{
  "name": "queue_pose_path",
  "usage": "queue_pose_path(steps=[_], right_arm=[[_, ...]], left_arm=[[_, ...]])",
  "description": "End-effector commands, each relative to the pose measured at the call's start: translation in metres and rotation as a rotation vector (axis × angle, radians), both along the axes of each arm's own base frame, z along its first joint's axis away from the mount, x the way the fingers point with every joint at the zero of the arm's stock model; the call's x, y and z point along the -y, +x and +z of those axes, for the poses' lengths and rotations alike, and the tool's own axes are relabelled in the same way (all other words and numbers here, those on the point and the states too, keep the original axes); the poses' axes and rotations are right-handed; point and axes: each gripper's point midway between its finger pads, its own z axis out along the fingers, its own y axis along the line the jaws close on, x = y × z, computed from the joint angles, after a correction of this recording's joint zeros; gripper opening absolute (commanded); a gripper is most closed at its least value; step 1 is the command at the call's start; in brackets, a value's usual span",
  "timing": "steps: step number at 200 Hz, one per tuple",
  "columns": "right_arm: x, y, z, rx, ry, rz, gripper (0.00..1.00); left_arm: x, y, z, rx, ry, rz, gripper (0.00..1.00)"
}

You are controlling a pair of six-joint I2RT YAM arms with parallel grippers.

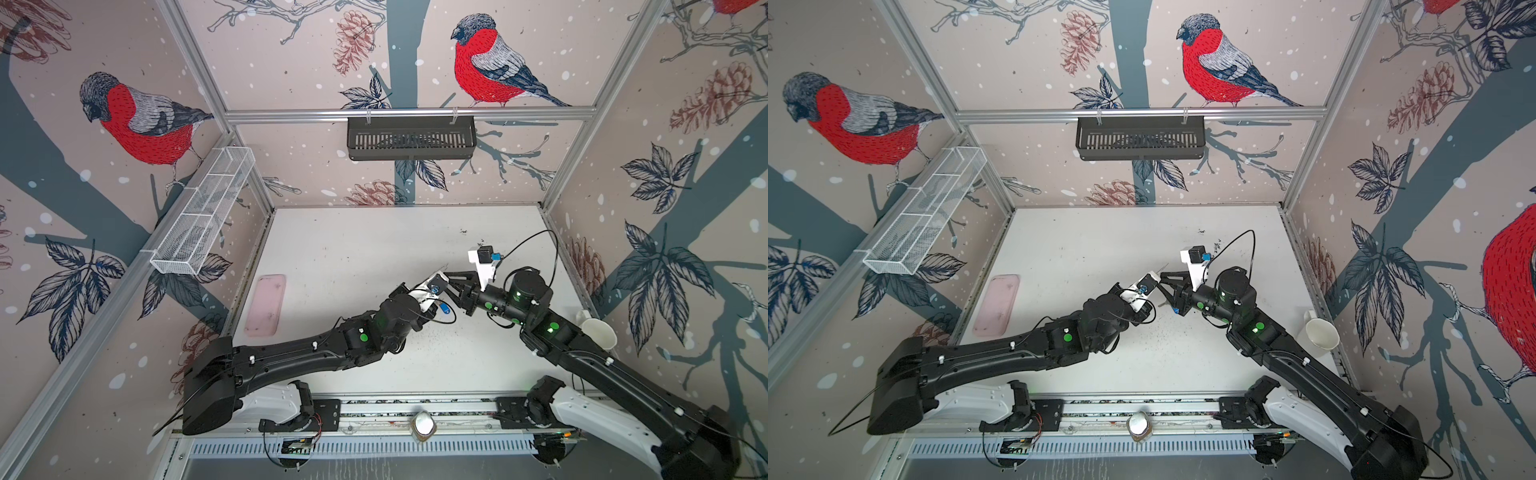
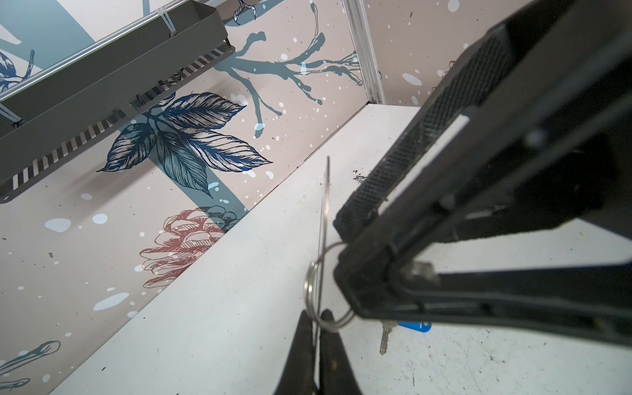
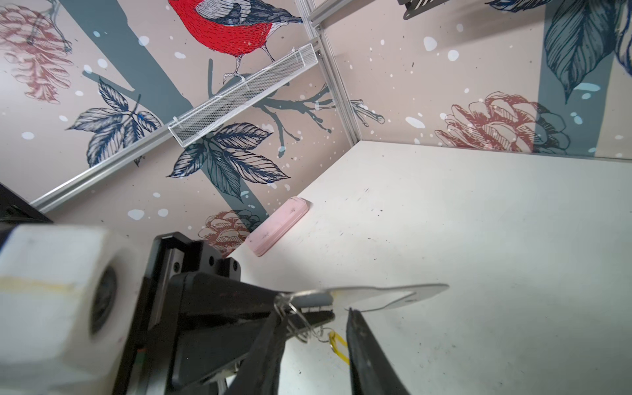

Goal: Put the keys on the keyring

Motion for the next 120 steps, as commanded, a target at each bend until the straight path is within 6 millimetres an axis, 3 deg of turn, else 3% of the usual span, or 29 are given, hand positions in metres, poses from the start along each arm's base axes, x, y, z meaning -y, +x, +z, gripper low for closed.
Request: queue_pose_path(steps=[1, 55, 99, 120], right_arm=[[-0.0074, -0.0068, 0.0155, 0.032, 0.049, 0.058, 0.29], [-0.0114, -0.0084, 0.0200, 0.044, 0.057, 0.078, 0.19], [-0.0110, -0.0086, 0.0229, 0.053, 0.055, 0.077, 0.01], [-0.0090, -0.0078, 0.0226, 0.055, 0.050, 0.064, 0.00]], left_arm=[[0.0038, 0.0005, 0.0158, 0.019, -0.084, -0.001, 0.00], [0.0049, 0.0009, 0.0160, 0.019, -0.098, -0.001, 0.00], [0.0039, 0.0013, 0.0157, 0.017, -0.103, 0.005, 0.00], [0.0022, 0.0015, 0.0170, 0.021, -0.114, 0.012, 0.00]])
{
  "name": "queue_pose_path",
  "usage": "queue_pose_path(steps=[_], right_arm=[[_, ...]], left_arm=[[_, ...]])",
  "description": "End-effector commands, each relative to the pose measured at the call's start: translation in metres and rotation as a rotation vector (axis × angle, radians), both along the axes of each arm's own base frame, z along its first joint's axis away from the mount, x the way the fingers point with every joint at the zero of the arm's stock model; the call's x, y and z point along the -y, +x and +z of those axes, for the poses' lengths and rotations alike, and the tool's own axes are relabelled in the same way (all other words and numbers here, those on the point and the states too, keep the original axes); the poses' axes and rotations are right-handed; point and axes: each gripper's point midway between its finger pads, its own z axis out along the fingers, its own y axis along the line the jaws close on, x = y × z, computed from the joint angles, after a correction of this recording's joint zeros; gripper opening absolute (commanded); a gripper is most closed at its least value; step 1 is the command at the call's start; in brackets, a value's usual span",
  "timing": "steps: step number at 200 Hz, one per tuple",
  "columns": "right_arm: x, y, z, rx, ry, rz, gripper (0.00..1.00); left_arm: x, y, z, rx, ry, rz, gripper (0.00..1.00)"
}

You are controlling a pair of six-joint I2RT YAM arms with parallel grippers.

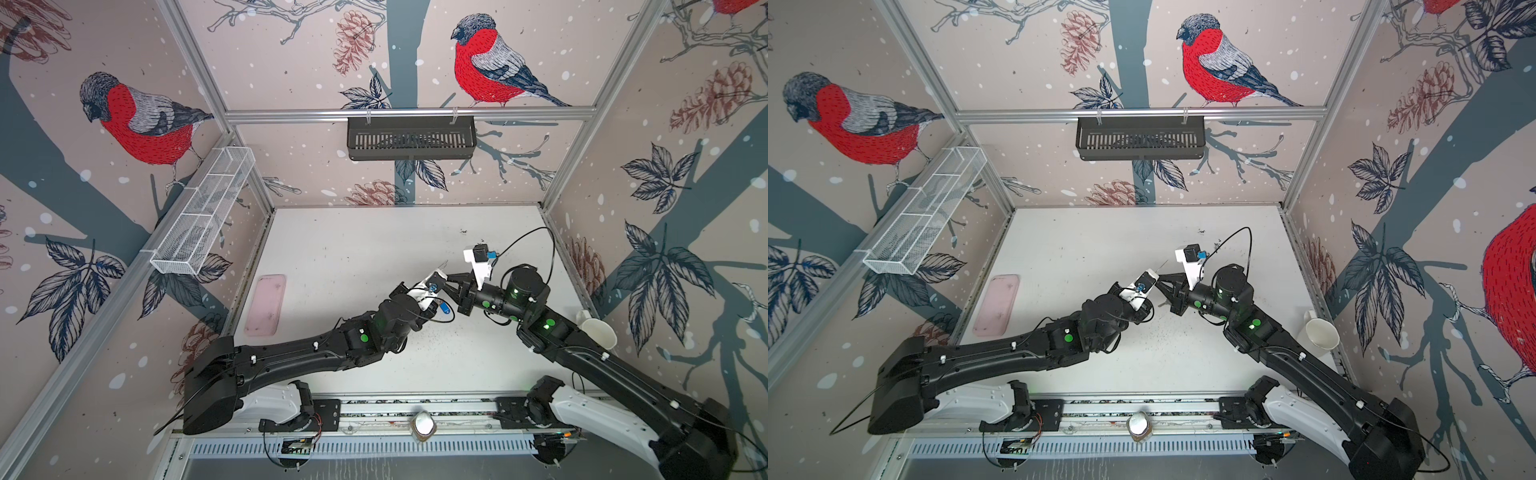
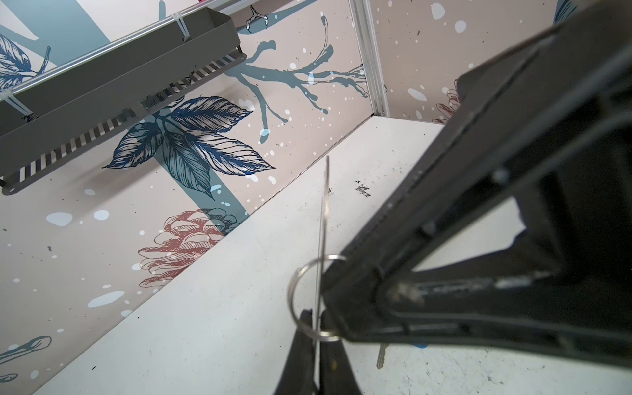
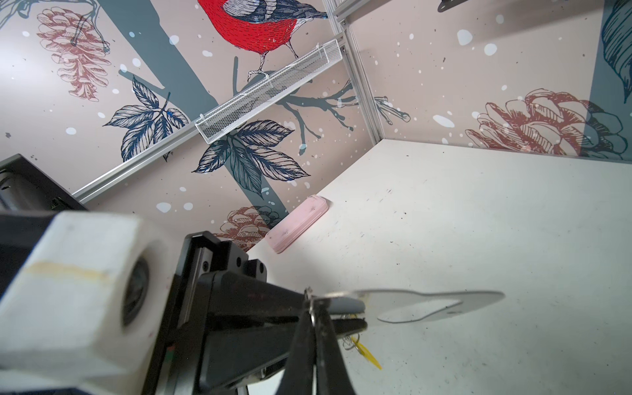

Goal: Put the keys on the keyring

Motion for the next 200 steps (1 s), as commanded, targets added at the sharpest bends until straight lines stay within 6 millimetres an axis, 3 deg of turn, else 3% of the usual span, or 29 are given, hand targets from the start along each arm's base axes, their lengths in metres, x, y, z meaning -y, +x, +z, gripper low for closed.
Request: queue_pose_path(steps=[1, 63, 137, 200], right_arm=[[0.001, -0.001, 0.015, 0.046, 0.033, -0.003, 0.00], [0.004, 0.000, 0.029, 0.050, 0.066, -0.020, 0.00], [0.002, 0.006, 0.026, 0.012, 0.036, -0.031, 0.00], [0.005, 0.019, 0.006, -0.041, -0.063, -0.076, 0.00]], left_arm=[[0.000, 0.000, 0.011, 0.016, -0.060, 0.005, 0.00], [-0.007, 0.002, 0.020, 0.033, -0.135, 0.034, 0.00], [-0.005, -0.006, 0.018, 0.020, -0.142, -0.016, 0.25], [-0.015, -0.035, 0.027, 0.027, -0.187, -0.168, 0.32]])
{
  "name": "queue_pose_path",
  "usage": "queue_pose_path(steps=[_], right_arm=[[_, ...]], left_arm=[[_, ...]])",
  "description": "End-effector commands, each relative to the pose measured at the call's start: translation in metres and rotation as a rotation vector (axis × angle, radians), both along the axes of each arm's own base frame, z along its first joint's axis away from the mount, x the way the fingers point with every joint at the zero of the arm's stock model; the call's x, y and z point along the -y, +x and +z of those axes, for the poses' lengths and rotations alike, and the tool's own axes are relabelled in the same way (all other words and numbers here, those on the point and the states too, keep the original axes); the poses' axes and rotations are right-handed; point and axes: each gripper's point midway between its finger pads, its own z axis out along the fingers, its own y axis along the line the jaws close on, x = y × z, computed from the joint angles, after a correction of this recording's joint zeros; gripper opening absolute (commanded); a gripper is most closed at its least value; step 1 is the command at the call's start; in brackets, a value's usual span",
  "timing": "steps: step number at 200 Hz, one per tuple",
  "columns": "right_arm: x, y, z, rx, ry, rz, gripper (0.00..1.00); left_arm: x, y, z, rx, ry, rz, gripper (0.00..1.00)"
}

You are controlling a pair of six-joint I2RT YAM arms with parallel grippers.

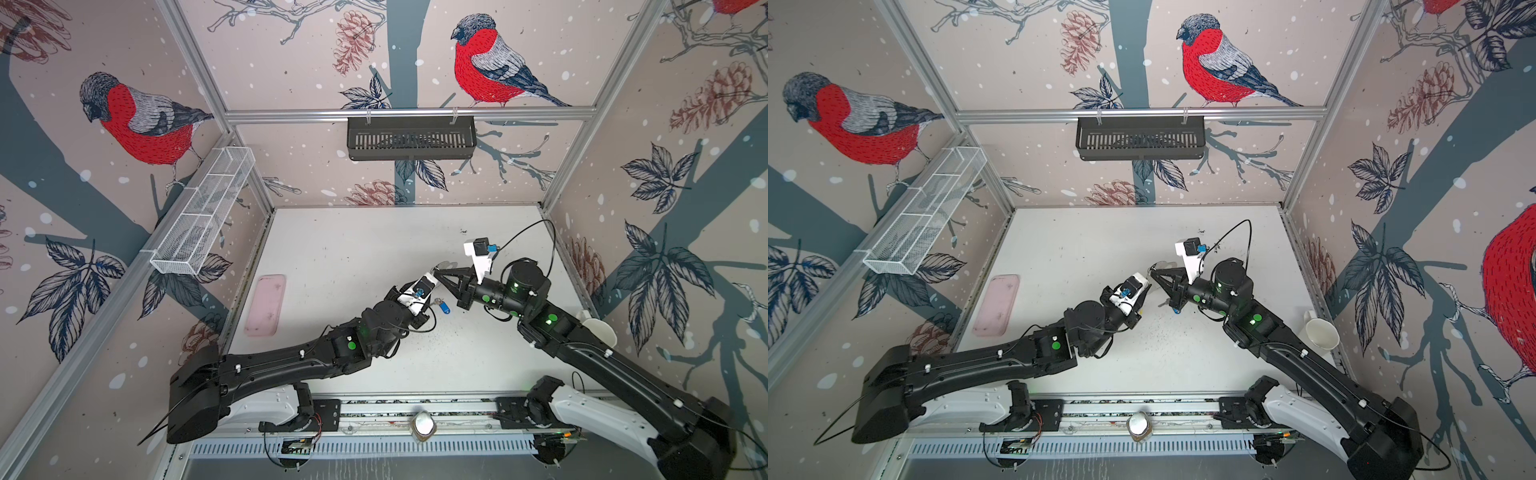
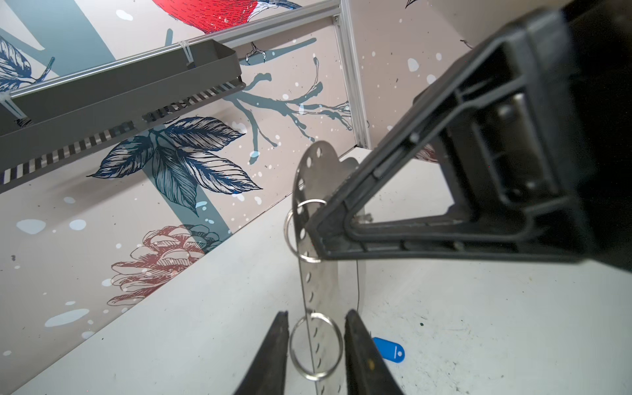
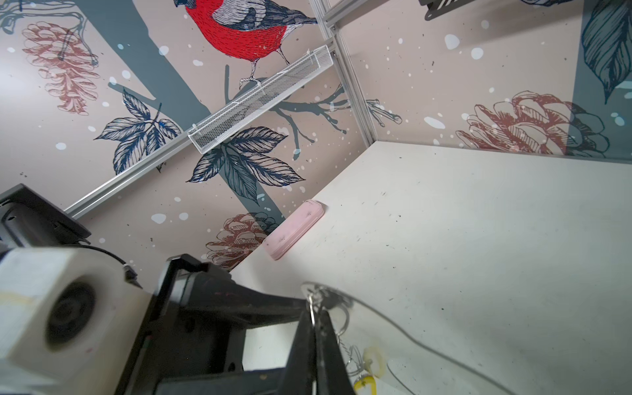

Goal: Put the keys on the keyring

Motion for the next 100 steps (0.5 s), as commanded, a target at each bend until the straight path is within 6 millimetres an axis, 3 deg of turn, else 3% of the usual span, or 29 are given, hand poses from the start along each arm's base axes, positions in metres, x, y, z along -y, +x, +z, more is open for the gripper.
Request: queue_pose_path(steps=[1, 55, 100], right_arm=[[0.004, 0.007, -0.004, -0.003, -0.043, -0.026, 0.00], [-0.002, 0.002, -0.034, -0.100, -0.181, 0.074, 0.00], [-0.011, -0.010, -0.043, -0.107, -0.195, 0.163, 0.00]], left_arm=[[-0.002, -0.013, 0.013, 0.018, -0.051, -0.075, 0.32], [-0.041, -0.008, 0.036, 0.059, -0.124, 0.038, 0.37], [-0.025, -0.003, 0.040, 0.044, -0.104, -0.005, 0.39]])
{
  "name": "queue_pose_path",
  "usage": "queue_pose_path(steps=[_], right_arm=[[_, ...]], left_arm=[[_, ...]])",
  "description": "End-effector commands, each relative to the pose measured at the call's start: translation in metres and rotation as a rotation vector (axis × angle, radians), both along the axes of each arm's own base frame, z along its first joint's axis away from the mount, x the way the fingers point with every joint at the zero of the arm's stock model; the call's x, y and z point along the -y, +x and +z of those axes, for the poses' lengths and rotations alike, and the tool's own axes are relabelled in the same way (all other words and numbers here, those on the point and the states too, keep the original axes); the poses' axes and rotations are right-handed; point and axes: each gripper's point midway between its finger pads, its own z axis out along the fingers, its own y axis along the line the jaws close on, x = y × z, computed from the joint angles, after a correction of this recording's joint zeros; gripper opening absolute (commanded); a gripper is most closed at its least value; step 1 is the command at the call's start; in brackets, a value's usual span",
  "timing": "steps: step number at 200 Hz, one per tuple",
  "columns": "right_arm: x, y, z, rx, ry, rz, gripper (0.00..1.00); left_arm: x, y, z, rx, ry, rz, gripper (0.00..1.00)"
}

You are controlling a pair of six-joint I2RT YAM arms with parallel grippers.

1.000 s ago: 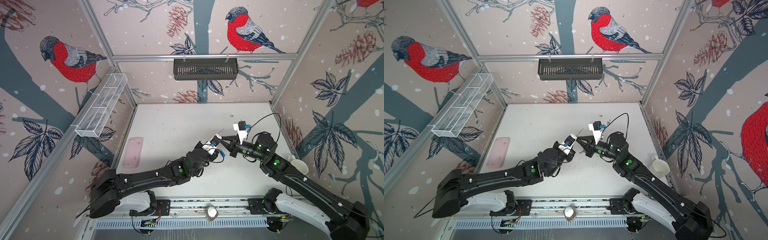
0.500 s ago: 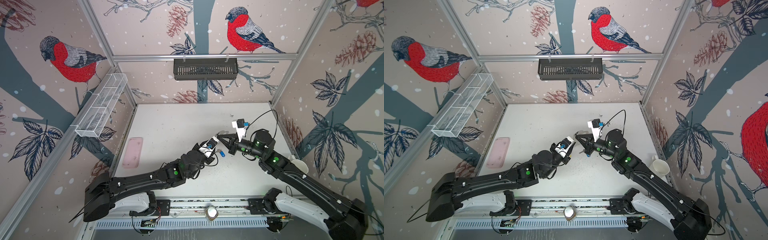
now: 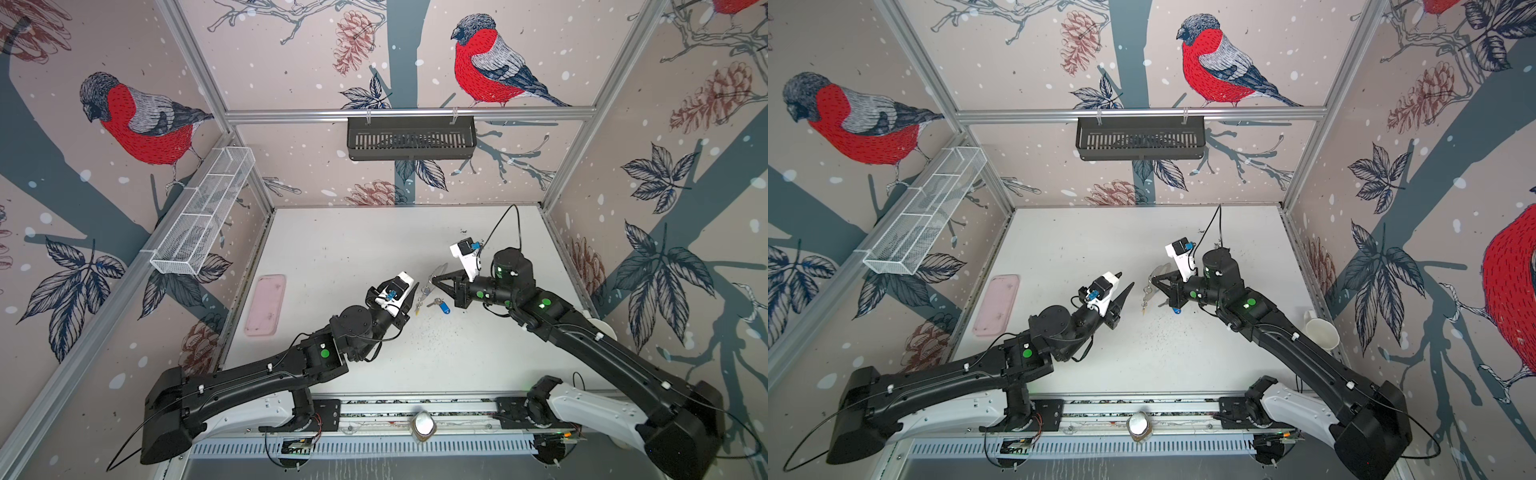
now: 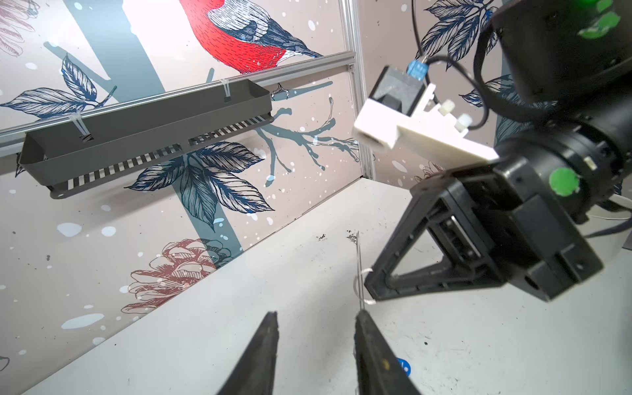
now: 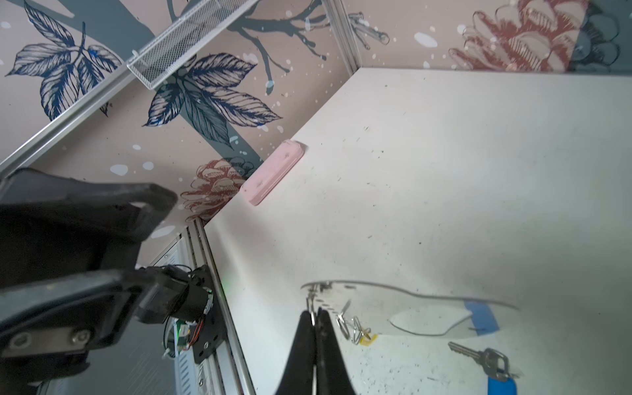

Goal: Put the keys on the keyring

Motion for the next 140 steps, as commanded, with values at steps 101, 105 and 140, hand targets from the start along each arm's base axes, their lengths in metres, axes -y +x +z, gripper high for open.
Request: queue_pose_path(steps=[101, 105, 140], right_arm=[[-0.009, -0.025, 0.008, 0.065, -0.021, 0.129, 0.00], [-0.008, -0.026, 0.007, 0.065, -0.026, 0.129, 0.00], [-0.002, -0.021, 0.013, 0.093, -0.040, 0.080, 0.00]], left_arm=[[0.045, 0.021, -0.018, -0.073, 0.112, -0.101, 0.36], [0.044, 0.023, -0.019, -0.076, 0.115, -0.088, 0.35], [0.028, 0.037, -0.027, -0.102, 0.137, 0.024, 0.22]])
